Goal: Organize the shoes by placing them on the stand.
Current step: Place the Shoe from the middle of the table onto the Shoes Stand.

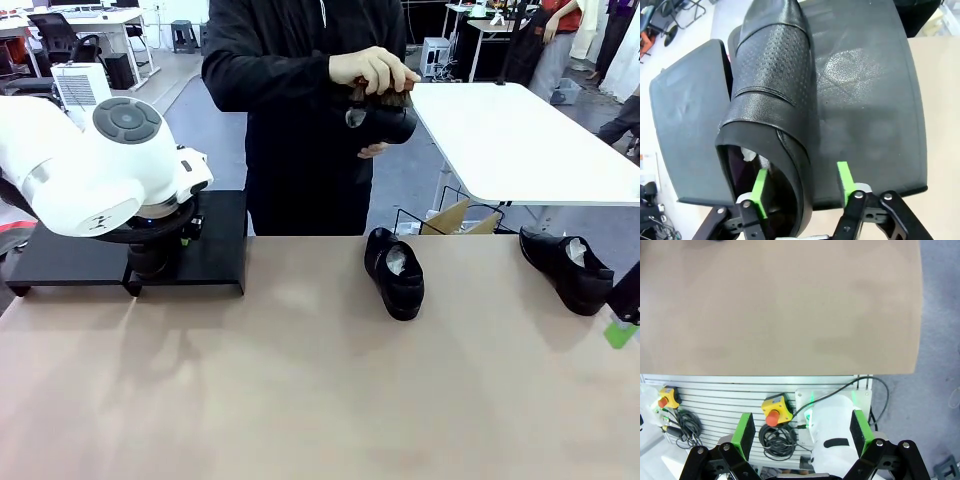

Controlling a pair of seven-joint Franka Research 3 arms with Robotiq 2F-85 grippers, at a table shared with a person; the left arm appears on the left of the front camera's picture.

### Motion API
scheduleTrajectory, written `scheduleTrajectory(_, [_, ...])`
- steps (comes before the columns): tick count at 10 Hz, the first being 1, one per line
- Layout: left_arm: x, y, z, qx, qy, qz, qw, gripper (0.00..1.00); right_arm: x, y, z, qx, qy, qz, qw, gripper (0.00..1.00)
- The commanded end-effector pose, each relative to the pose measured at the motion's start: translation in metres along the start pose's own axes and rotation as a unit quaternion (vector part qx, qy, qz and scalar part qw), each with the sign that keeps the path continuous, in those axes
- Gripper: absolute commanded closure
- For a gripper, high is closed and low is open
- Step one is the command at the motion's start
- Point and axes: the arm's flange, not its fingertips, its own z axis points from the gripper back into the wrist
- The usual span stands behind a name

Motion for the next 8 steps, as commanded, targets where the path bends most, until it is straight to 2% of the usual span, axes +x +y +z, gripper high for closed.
scheduleTrajectory(1, [-0.002,0.000,0.017,0.009,-0.006,0.020,1.000,0.00,0.000,0.002,0.000,0.008,0.001,-0.005,1.000,0.00])
scheduleTrajectory(5, [-0.012,0.006,0.038,0.008,-0.012,0.030,0.999,0.00,0.000,0.002,0.000,0.008,0.001,-0.005,1.000,0.00])
scheduleTrajectory(6, [0.001,0.002,0.024,0.007,-0.014,0.021,1.000,0.00,0.000,0.002,0.000,0.008,0.001,-0.005,1.000,0.00])
scheduleTrajectory(8, [0.001,0.002,0.024,0.007,-0.014,0.021,1.000,0.00,0.000,0.002,0.000,0.008,0.001,-0.005,1.000,0.00])
